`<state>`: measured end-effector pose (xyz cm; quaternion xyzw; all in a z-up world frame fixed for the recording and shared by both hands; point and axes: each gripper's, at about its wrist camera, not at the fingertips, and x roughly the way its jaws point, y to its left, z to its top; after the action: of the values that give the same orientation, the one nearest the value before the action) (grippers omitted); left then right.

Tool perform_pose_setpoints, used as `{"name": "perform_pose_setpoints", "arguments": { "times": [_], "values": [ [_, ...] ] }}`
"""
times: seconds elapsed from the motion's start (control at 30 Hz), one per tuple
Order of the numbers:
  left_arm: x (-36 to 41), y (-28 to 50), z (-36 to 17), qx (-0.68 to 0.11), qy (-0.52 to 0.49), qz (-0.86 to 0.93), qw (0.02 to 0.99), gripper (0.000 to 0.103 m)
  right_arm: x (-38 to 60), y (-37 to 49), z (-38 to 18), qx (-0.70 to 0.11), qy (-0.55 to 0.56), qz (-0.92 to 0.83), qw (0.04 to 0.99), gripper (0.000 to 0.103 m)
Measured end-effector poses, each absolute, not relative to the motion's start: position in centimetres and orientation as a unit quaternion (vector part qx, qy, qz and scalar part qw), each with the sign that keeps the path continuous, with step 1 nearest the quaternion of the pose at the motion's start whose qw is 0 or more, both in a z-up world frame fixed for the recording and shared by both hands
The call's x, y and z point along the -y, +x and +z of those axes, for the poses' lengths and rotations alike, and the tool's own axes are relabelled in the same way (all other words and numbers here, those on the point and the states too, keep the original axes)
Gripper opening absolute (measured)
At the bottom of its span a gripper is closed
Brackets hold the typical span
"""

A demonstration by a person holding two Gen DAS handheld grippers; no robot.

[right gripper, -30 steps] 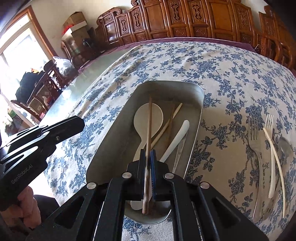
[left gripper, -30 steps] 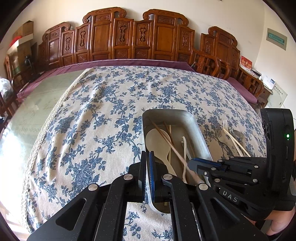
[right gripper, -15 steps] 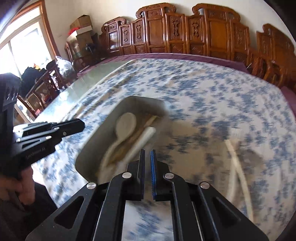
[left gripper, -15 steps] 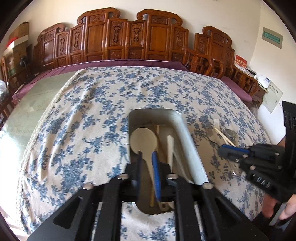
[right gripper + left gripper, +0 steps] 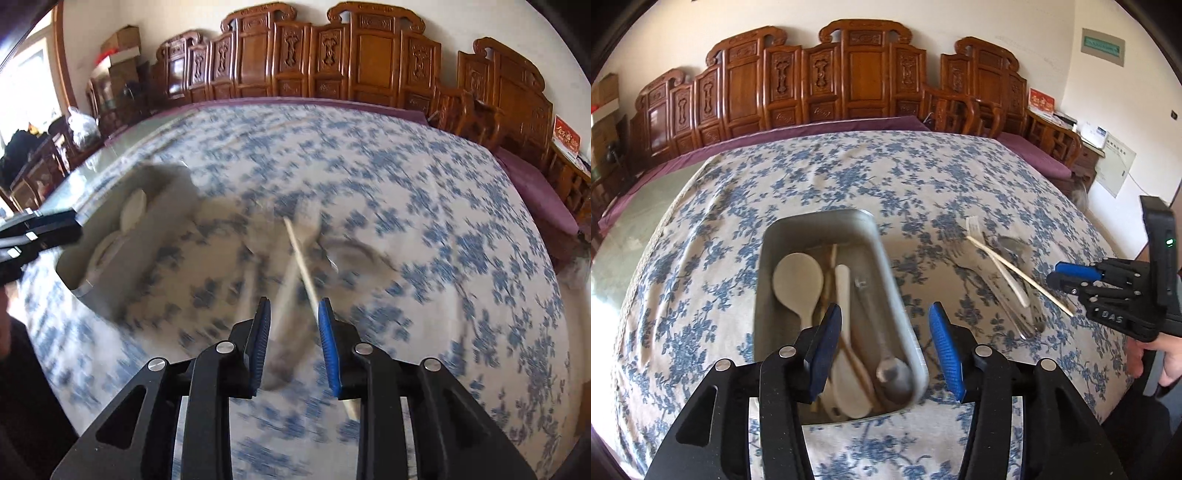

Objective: Organize utensils
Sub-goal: 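Grasp another wooden chopstick from the pile with the right tool, then grasp the silver fork from the pile with the left tool while the right tool holds the chopstick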

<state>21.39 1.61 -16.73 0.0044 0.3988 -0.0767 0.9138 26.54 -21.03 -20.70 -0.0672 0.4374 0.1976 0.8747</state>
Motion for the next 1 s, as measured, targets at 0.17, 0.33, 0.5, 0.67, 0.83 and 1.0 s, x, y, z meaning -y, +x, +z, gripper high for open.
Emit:
{"name": "perform_pose_setpoints", "arguments": {
  "times": [0.17, 0.33, 0.5, 0.67, 0.83, 1.0],
  "values": [
    [0.5, 20.6, -16.8, -0.393, 0.012, -0.089, 0.915, 0.047, 22.5, 26.8, -22.7, -0.455, -0.059, 0.191, 0.868, 0.029],
    [1.5, 20.5, -16.9, -0.403, -0.005, -0.107, 0.909, 0.047, 22.9, 27.3, -23.7, -0.478, -0.030, 0.197, 0.855, 0.029],
    [2.3, 20.1, -17.4, -0.405, 0.015, -0.093, 0.909, 0.047, 22.9, 27.1, -24.2, -0.478, -0.034, 0.202, 0.854, 0.011],
    [3.1, 20.1, -17.7, -0.409, 0.024, -0.087, 0.908, 0.047, 22.7, 26.6, -24.0, -0.470, -0.032, 0.227, 0.853, 0.006],
    [4.3, 20.5, -18.0, -0.420, 0.024, -0.095, 0.902, 0.047, 22.9, 25.8, -21.7, -0.425, -0.014, 0.246, 0.871, 0.006],
    [5.7, 21.6, -18.3, -0.428, 0.026, -0.094, 0.898, 0.047, 23.9, 26.7, -21.1, -0.421, -0.001, 0.229, 0.878, 0.006]
  ]
}}
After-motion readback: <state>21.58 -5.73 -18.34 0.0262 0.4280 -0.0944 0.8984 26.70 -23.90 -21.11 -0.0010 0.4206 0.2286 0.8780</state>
